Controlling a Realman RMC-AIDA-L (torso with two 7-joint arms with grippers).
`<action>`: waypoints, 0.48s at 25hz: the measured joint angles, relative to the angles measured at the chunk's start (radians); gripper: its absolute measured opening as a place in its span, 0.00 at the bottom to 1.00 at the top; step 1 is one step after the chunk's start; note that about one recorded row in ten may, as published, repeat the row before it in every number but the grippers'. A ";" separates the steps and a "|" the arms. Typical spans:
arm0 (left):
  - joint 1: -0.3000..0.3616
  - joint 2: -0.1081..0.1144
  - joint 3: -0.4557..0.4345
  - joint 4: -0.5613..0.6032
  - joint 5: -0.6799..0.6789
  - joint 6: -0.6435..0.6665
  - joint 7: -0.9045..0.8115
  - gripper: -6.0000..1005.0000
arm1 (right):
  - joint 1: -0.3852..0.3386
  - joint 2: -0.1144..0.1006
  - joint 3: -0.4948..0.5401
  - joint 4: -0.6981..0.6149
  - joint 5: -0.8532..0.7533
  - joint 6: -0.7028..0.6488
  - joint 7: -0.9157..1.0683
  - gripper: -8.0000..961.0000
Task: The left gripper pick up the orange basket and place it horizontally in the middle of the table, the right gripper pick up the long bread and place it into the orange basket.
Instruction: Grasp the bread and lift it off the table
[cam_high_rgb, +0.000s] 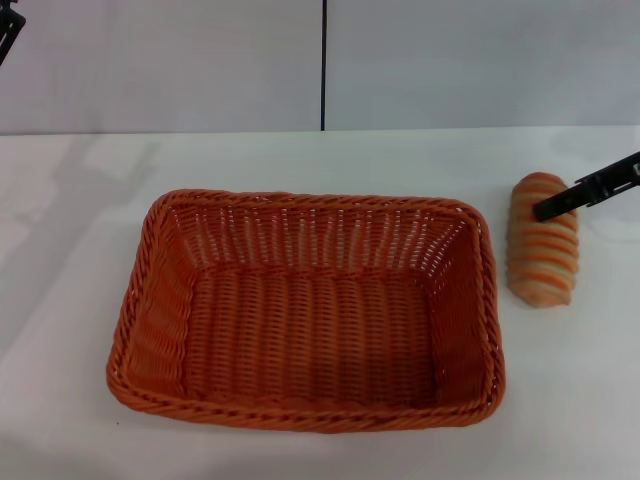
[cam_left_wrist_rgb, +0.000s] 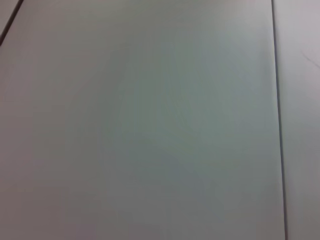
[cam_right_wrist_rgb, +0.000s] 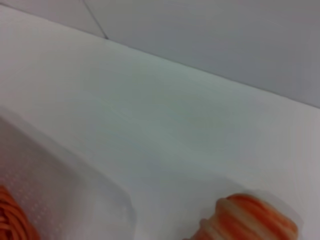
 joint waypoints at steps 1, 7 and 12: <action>0.000 0.000 0.000 0.000 0.000 0.000 0.000 0.81 | 0.004 0.004 0.000 0.000 -0.009 0.000 0.003 0.69; 0.004 0.001 -0.003 -0.004 -0.002 0.006 0.000 0.81 | 0.024 0.022 -0.002 0.001 -0.050 0.002 0.012 0.67; 0.005 0.001 -0.003 -0.004 -0.002 0.012 0.000 0.81 | 0.030 0.030 -0.005 0.002 -0.050 0.002 0.012 0.67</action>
